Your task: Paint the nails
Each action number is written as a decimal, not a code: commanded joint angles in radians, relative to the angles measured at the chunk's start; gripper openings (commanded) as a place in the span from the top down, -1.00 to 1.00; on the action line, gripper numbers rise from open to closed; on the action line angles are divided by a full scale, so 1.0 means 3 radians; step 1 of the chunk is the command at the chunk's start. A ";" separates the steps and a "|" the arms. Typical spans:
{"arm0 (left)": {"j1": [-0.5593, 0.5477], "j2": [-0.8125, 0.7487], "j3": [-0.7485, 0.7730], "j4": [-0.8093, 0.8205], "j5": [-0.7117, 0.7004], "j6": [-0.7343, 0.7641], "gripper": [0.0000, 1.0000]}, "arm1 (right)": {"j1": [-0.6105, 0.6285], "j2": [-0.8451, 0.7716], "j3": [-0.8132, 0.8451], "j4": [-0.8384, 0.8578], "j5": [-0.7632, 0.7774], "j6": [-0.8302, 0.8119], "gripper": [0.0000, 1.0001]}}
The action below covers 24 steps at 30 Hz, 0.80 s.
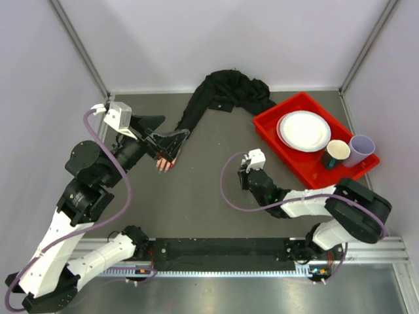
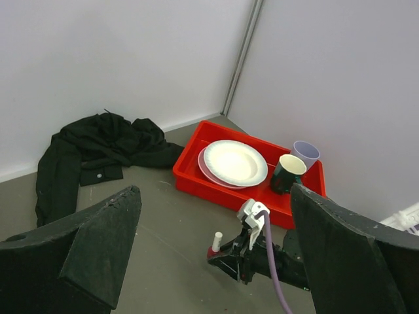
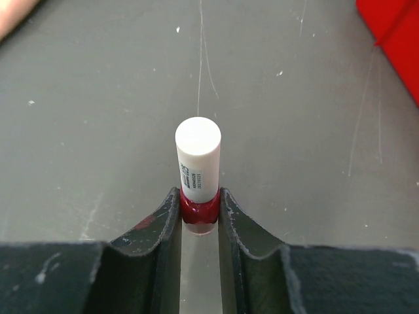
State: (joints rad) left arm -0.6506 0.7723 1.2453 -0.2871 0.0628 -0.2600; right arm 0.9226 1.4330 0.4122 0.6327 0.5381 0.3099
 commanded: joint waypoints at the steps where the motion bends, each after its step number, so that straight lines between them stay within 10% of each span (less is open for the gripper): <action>1: 0.0001 -0.0074 -0.0014 -0.0015 -0.0055 -0.0018 -0.98 | 0.0044 0.0183 0.0088 0.0432 0.0047 -0.0026 1.00; 24: 0.0006 -0.0135 -0.0015 -0.0106 -0.0122 0.0084 -0.98 | 0.0069 0.0623 0.0216 0.0407 0.0144 -0.0026 0.85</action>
State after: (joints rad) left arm -0.6506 0.7479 1.2346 -0.3202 0.0502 -0.2581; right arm 0.9321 1.6062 0.4377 0.7097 0.5682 0.2989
